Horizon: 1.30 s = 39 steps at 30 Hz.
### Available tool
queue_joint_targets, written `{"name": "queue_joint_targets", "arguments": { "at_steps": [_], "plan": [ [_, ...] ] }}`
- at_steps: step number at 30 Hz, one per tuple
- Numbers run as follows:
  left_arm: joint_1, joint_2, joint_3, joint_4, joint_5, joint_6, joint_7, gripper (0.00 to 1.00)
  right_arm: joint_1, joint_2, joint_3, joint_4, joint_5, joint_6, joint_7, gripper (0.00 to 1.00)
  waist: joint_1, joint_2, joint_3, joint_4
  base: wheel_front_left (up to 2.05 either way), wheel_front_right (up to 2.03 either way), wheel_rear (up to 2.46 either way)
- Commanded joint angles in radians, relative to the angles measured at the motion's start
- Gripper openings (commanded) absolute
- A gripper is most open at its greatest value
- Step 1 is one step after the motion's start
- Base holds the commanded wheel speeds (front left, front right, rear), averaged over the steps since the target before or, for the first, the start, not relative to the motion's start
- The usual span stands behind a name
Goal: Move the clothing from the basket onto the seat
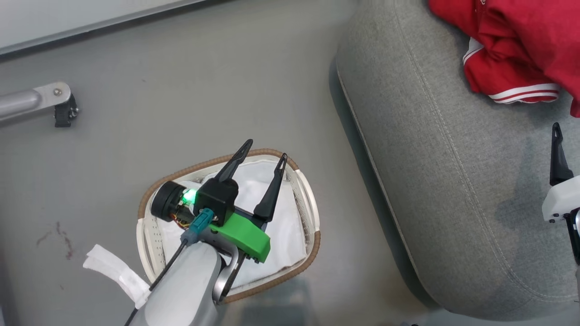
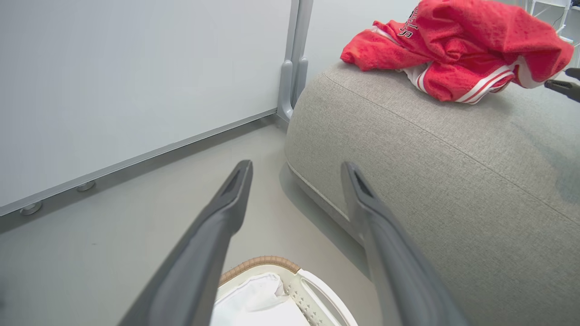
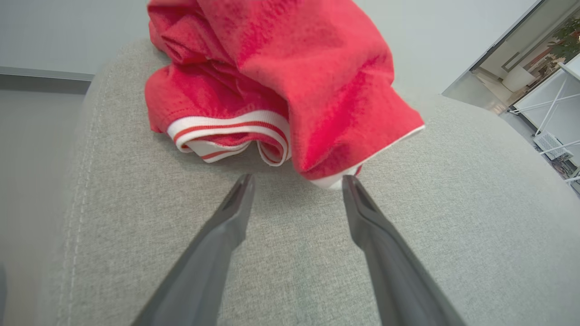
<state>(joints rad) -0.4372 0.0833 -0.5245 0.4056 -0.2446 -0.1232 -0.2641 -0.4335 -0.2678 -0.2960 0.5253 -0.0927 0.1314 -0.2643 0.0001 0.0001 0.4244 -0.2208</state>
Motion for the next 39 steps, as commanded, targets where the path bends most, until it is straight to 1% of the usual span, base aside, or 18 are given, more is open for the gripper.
{"name": "queue_joint_targets", "arguments": {
  "at_steps": [1, 5, 7, 13, 17, 19, 24, 27, 30, 34, 39],
  "plan": [
    [0.02, -0.003, 0.011, -0.004, -0.006, 0.003, 0.0, 1.0, 0.018, -0.011, 0.006, -0.011, 0.008, -0.001, 0.0, 1.0, -0.0001, -0.0001, -0.061, 0.022, 0.0, 0.0, 0.0],
    [0.046, -0.014, 0.044, -0.005, -0.019, 0.008, -0.001, 1.0, 0.003, -0.026, 0.017, -0.032, 0.009, -0.001, 0.0, 1.0, -0.0001, -0.0001, -0.122, 0.05, 0.0, 0.0, 0.0],
    [0.072, -0.021, 0.081, -0.01, -0.037, 0.011, 0.0, 1.0, -0.013, -0.024, 0.029, -0.045, 0.004, -0.001, 0.0, 1.0, -0.0001, -0.0001, -0.17, 0.077, 0.0, 0.0, 0.0],
    [0.123, -0.028, 0.157, -0.007, -0.051, 0.025, 0.0, 1.0, -0.054, -0.015, 0.073, -0.026, 0.019, -0.001, 0.0, 1.0, -0.0001, -0.0001, -0.24, 0.136, 0.0, 0.0, 0.0],
    [0.16, -0.031, 0.215, -0.005, -0.059, 0.039, 0.0, 1.0, -0.066, 0.021, 0.103, -0.015, 0.028, -0.001, 0.0, 1.0, -0.0001, -0.0001, -0.273, 0.169, 0.0, 0.0, 0.0],
    [0.18, -0.031, 0.244, -0.004, -0.061, 0.048, 0.0, 1.0, -0.064, 0.051, 0.123, -0.01, 0.032, -0.001, 0.0, 1.0, -0.0001, -0.0001, -0.285, 0.185, 0.0, 0.0, 0.0],
    [0.23, -0.032, 0.302, -0.001, -0.067, 0.068, 0.0, 1.0, -0.018, 0.12, 0.162, -0.01, 0.042, -0.001, 0.0, 1.0, -0.0001, -0.0001, -0.318, 0.231, 0.0, 0.0, 0.0],
    [0.26, -0.032, 0.331, -0.002, -0.061, 0.079, 0.0, 1.0, 0.011, 0.151, 0.176, -0.015, 0.056, -0.001, 0.0, 1.0, -0.0001, -0.0001, -0.335, 0.251, 0.0, 0.0, 0.0],
    [0.297, -0.032, 0.362, -0.005, -0.064, 0.083, 0.0, 1.0, 0.06, 0.183, 0.197, -0.024, 0.069, -0.001, 0.0, 1.0, -0.0001, -0.0001, -0.356, 0.264, 0.0, 0.0, 0.0],
    [0.342, -0.032, 0.386, -0.005, -0.072, 0.079, 0.0, 1.0, 0.126, 0.206, 0.207, -0.05, 0.083, -0.001, 0.0, 1.0, -0.0001, -0.0001, -0.381, 0.277, 0.0, 0.0, 0.0],
    [0.38, -0.032, 0.386, -0.004, -0.088, 0.074, 0.0, 1.0, 0.198, 0.214, 0.221, -0.087, 0.103, -0.001, 0.0, 1.0, -0.0001, -0.0001, -0.405, 0.285, 0.0, 0.0, 0.0]
  ]
}}
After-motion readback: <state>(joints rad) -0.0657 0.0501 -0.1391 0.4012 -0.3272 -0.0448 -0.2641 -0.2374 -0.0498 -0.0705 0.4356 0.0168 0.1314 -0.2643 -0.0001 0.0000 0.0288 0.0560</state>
